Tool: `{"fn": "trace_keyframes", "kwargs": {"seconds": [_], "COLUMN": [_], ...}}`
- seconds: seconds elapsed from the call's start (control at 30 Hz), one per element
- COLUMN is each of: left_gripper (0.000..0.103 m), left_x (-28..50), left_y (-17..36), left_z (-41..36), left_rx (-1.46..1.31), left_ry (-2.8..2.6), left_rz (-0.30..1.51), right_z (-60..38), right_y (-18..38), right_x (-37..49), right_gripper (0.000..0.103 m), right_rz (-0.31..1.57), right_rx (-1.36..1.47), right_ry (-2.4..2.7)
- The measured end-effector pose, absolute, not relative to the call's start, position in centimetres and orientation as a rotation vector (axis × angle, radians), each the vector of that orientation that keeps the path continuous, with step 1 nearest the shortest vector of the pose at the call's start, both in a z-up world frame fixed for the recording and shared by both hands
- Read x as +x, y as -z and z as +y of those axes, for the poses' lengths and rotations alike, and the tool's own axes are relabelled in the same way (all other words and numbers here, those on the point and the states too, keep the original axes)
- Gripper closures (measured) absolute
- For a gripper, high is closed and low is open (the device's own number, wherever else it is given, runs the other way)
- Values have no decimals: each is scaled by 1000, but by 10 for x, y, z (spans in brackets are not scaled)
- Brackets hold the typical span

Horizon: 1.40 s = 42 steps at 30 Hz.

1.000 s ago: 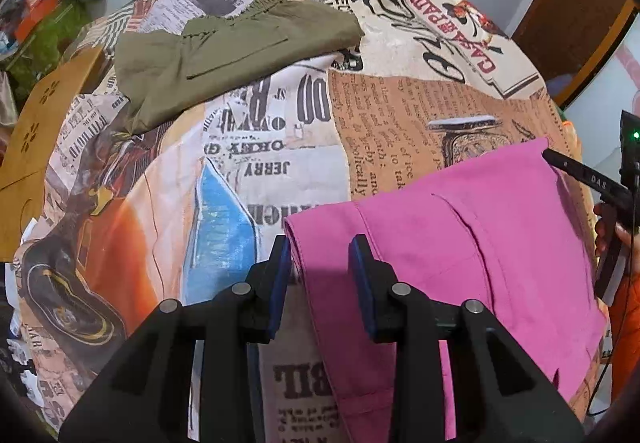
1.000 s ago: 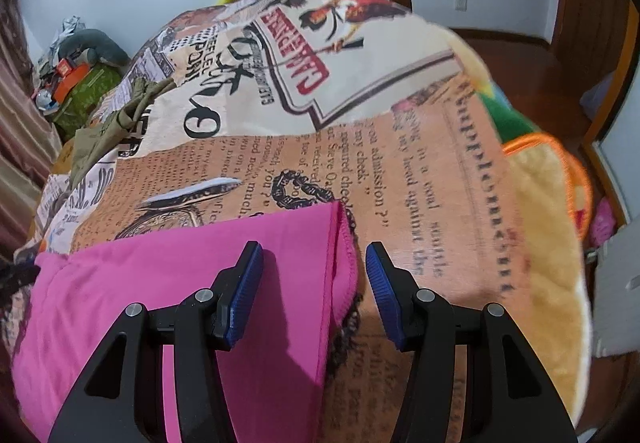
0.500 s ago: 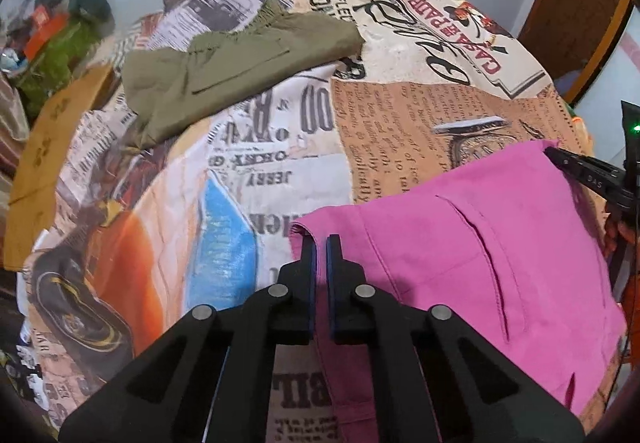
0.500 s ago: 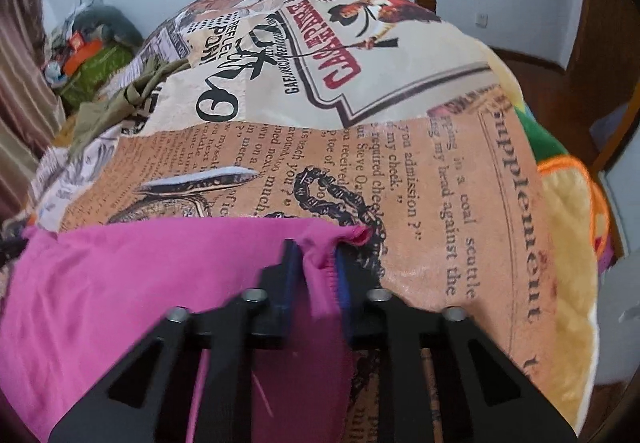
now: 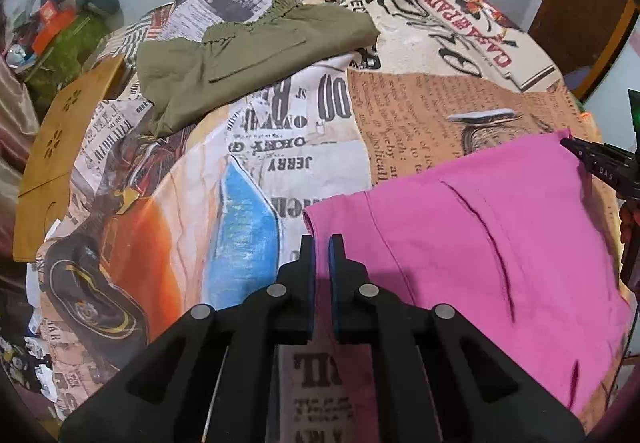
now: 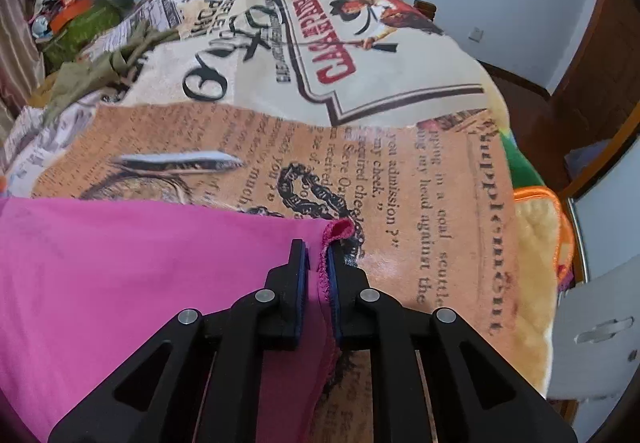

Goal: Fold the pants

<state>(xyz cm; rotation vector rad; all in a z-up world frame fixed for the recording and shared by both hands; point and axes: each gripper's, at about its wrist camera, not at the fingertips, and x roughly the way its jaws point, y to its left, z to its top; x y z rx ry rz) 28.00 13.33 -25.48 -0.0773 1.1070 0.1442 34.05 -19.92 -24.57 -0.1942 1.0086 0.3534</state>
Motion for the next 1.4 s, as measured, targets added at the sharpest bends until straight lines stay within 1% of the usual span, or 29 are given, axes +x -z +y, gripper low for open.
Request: {"fn": "trace_keyframes", "kwargs": {"seconds": [0.03,0.1,0.17,0.23,0.3,0.37,0.47,0.73,0.83,0.87,0.9,1.07,1.13,1.17,1.2,1.23,1.27,1.3,1.4], "left_gripper": [96,96,95,95,92,89,88,87,87,87,87,86,83,81,74,69,61,58,57], "left_x": [279,277,278,281,285,291,300,306,301,301,300,292,288,284,281,277,273,269,253], "left_y": [251,235,221,210,205,206,216,264,267,267,267,263,260,258,257,255,254,254,253], "left_z": [133,133,129,123,115,106,93,85,84,82,80,73,73,73,73,74,75,76,78], "left_rx": [-75,-63,-61,-55,-49,-48,-44,-58,-47,-28,-7,65,82,83,84,83,74,63,52], "left_ry": [-147,-150,-129,-110,-83,-55,-15,42,51,53,54,50,46,39,36,31,33,37,23], "left_rz": [1098,1060,1028,1002,992,1000,1032,1161,1145,1146,1145,1138,1131,1125,1125,1126,1130,1134,1135], "right_z": [-200,-199,-193,-181,-163,-145,-121,-86,-79,-78,-77,-82,-86,-87,-89,-90,-93,-96,-104], "right_y": [238,225,206,193,184,180,186,231,250,252,252,245,242,239,238,238,237,237,234], "right_x": [338,331,321,313,305,300,298,298,294,290,286,279,272,271,265,261,257,253,240], "right_gripper": [90,78,72,69,61,58,58,58,58,58,58,58,58,58,58,58,58,58,58], "right_rz": [997,972,936,907,890,886,921,1104,1159,1149,1130,1147,1138,1137,1141,1144,1144,1144,1136], "right_rx": [-179,-149,-122,-122,-140,-147,-145,-97,-150,-166,-182,-188,-204,-210,-220,-231,-237,-236,-235], "right_ry": [-363,-384,-432,-489,-542,-595,-651,-723,-729,-731,-734,-742,-743,-744,-746,-749,-749,-747,-734]}}
